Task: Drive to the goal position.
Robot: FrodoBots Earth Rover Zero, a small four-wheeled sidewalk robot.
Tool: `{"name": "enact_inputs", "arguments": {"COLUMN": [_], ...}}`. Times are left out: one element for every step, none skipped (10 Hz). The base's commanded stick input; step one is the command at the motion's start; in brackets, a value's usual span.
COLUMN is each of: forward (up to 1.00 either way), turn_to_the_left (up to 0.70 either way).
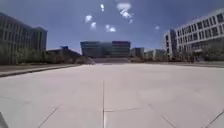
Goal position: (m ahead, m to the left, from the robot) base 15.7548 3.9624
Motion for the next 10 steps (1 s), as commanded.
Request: {"name": "enact_inputs", "arguments": {"forward": [0.50,0.50,0.50,0.50,0.50,0.50,0.50,0.50,0.50,0.50], "turn_to_the_left": [0.00,0.00,0.00,0.00,0.00,0.00,0.00,0.00,0.00,0.00]}}
